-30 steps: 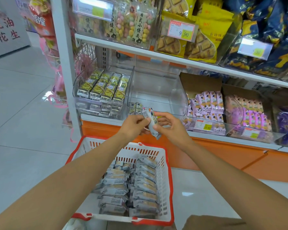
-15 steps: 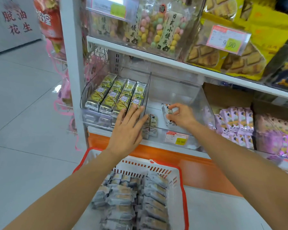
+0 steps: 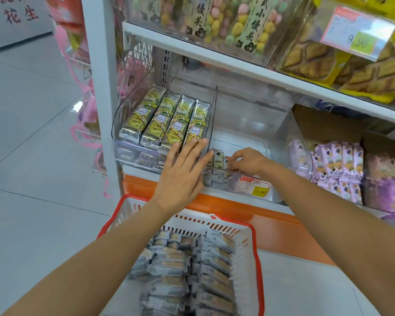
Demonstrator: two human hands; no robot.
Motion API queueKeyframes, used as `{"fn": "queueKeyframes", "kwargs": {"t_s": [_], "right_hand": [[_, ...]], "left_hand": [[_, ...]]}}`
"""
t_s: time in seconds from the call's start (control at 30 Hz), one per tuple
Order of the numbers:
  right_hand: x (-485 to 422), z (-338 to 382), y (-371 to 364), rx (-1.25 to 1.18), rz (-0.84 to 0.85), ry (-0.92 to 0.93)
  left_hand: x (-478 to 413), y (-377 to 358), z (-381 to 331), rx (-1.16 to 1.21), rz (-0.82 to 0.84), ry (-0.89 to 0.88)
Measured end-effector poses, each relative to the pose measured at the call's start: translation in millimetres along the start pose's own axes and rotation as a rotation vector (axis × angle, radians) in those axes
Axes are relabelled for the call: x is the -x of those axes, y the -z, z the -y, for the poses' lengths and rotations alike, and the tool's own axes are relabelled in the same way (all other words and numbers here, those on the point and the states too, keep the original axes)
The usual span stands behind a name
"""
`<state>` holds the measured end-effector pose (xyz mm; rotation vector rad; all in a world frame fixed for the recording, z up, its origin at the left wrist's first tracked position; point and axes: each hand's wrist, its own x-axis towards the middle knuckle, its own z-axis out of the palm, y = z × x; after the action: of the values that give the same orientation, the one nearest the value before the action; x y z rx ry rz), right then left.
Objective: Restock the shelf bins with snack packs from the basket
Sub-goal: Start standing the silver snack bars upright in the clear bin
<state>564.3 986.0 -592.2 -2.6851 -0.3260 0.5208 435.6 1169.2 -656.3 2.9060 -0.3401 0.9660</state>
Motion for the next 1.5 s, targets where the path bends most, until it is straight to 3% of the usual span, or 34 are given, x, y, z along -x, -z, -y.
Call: {"fn": "queueKeyframes", "kwargs": {"t_s": [0.27, 0.6, 0.73, 0.87, 1.03, 1.17, 1.43, 1.5], "right_hand": [[13.3, 0.9, 7.5, -0.028, 0.014, -0.005], [84.7, 1.1, -0.2, -0.396, -0.449, 0.268], [124.2, -19.5, -37.5, -0.389, -0.513, 0.289], [147.3, -49.6, -91.7, -0.402, -0.419, 0.227], [144.9, -85.2, -158.3, -0.244, -0.183, 0.127], [128.3, -106.7, -203.5, -0.149, -0.082, 0.054], [79.4, -125.8, -242.8, -0.067, -0.062, -0.062], [71.0, -129.0, -248.4, -0.050, -0.088, -0.057]], "left_hand": [[1.6, 9.2, -2.4, -0.022, 0.055, -0.006], [14.2, 22.4, -37.0, 0.041, 0.030, -0.040], [34.0, 17.0, -46.9, 0.045, 0.115, -0.096], [58.9, 3.2, -49.6, 0.070, 0.273, -0.116], [86.4, -26.0, -41.7, 0.045, 0.592, 0.010], [98.2, -49.1, -30.2, -0.039, 0.749, 0.059], [119.0, -84.4, -13.9, -0.082, 0.875, 0.106], [126.3, -92.9, -11.2, -0.053, 0.812, 0.095]]}}
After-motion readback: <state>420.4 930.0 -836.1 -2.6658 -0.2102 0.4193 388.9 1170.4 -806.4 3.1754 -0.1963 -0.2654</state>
